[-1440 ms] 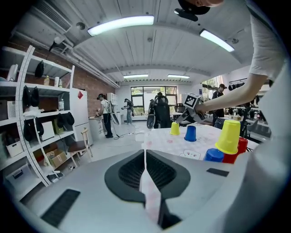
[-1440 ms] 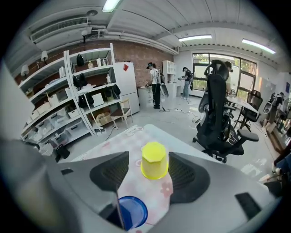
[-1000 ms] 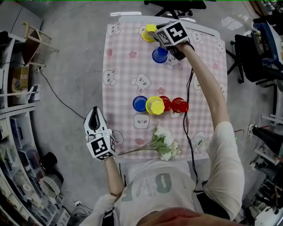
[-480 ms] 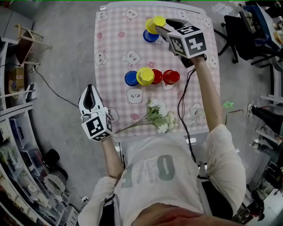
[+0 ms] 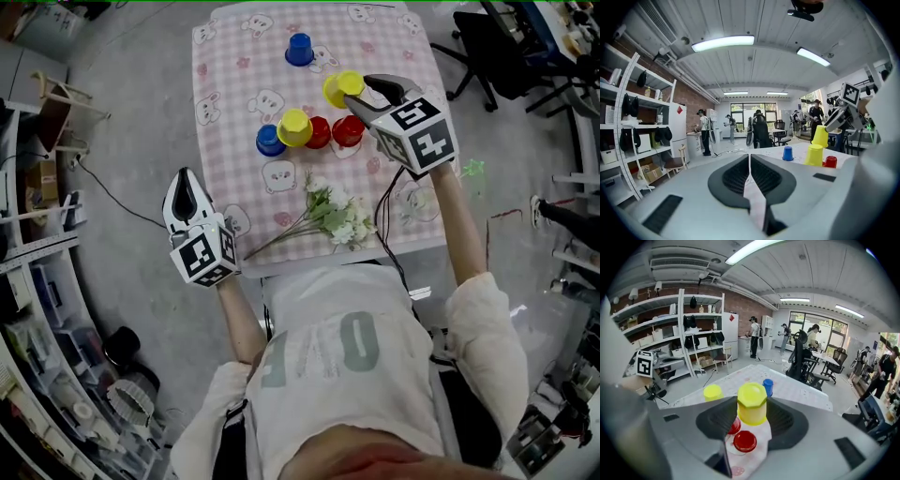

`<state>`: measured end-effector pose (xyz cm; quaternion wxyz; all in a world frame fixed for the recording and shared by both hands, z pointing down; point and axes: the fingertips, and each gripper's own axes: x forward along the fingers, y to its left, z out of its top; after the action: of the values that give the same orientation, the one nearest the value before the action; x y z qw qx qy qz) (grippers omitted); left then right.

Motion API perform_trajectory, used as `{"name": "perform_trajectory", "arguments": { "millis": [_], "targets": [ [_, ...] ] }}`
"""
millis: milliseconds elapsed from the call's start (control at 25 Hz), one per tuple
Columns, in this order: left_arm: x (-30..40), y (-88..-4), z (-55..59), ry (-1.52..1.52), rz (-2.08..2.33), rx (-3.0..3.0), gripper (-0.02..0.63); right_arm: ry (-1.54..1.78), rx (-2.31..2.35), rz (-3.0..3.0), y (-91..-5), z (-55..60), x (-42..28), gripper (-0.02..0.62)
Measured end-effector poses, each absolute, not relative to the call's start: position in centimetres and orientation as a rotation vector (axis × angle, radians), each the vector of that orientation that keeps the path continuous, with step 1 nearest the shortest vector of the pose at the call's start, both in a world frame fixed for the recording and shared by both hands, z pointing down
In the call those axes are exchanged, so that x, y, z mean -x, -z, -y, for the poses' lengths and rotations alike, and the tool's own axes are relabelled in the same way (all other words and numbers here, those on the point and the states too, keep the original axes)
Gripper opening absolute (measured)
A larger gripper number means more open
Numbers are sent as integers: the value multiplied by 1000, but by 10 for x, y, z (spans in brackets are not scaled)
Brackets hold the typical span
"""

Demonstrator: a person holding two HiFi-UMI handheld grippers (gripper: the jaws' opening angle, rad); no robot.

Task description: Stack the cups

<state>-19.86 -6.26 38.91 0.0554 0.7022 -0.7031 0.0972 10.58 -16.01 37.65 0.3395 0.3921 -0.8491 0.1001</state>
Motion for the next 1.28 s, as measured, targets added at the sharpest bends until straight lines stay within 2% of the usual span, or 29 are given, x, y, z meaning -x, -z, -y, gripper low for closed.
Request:
{"name": "perform_trajectory", "arguments": {
  "millis": [480, 1280],
  "targets": [
    [195, -392, 41, -278, 2133, -2120, 34, -318, -903, 2139, -421, 113, -104, 202],
    [191, -396, 45, -293, 2102, -2135, 34, -386, -927, 2191, -416, 116, -99, 216]
  ]
}}
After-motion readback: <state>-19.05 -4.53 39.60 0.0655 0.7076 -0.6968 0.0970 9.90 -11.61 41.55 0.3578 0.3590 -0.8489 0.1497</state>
